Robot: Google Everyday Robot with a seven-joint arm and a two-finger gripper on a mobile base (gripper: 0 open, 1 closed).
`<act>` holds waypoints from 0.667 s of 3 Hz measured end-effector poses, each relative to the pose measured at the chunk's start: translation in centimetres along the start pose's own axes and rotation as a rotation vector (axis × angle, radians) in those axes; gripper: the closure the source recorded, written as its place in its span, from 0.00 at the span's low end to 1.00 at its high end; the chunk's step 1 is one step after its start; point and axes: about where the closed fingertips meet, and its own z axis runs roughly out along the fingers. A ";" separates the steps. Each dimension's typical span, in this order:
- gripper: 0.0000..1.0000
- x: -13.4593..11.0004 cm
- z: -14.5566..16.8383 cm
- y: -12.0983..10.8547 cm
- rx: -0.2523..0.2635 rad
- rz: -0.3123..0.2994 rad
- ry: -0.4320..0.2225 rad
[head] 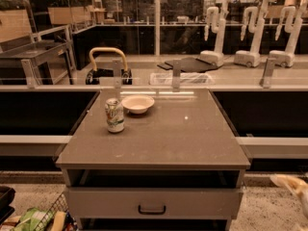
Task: Pick water bottle from bottom drawer and place on counter
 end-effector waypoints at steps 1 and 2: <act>0.00 3.4 3.0 -0.7 0.069 0.067 -0.244; 0.00 8.1 3.2 -0.4 0.130 0.068 -0.421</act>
Offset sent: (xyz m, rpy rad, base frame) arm -0.0254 -0.0962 -0.1179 0.4245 -0.5441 0.0883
